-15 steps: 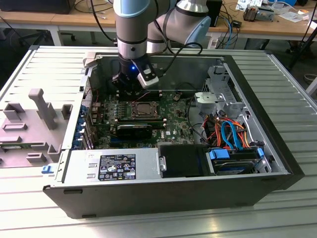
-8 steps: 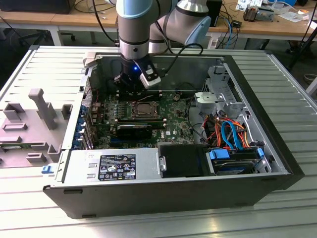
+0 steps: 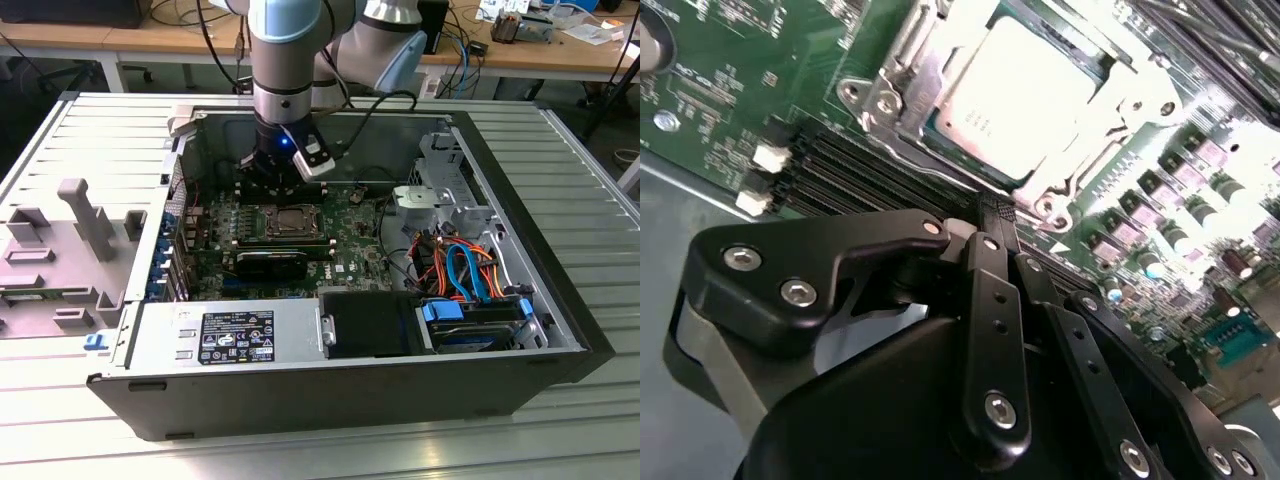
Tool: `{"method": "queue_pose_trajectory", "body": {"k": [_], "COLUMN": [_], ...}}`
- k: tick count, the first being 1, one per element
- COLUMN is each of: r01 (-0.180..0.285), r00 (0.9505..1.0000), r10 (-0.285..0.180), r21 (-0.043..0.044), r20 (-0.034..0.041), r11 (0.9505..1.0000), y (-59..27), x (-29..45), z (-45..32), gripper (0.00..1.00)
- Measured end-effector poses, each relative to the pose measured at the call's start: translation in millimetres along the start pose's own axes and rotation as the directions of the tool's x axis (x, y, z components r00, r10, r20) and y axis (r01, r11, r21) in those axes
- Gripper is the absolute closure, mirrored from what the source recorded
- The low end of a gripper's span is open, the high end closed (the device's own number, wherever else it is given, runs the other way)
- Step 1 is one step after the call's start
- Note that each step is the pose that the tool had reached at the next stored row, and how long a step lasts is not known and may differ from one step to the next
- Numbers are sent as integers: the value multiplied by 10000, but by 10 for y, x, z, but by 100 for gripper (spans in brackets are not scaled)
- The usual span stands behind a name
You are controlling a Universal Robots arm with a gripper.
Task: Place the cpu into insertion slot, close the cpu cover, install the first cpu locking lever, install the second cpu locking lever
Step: 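Install the first cpu locking lever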
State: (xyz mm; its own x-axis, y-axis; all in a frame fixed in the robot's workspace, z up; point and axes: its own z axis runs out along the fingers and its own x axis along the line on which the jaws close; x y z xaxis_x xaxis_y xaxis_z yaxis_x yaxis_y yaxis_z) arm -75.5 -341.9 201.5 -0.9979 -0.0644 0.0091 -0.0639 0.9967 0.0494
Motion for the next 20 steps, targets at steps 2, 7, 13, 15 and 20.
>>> {"method": "queue_pose_trajectory", "body": {"k": [2, 7, 13, 15, 20], "r01": [0, 1, 2, 1, 0], "r00": [10000, 10000, 10000, 10000, 10000], "r10": [0, -1, -2, -1, 0], "r21": [9, 12, 5, 5, -2], "r20": [-2, 0, 1, 0, 4], "r11": [10000, 10000, 10000, 10000, 10000], "y": [-1, -4, 44, 56, 58], "x": [-24, -72, -87, -87, -87], "z": [7, 8, 9, 2, -48], "gripper": [89, 89, 89, 89, 89]}}
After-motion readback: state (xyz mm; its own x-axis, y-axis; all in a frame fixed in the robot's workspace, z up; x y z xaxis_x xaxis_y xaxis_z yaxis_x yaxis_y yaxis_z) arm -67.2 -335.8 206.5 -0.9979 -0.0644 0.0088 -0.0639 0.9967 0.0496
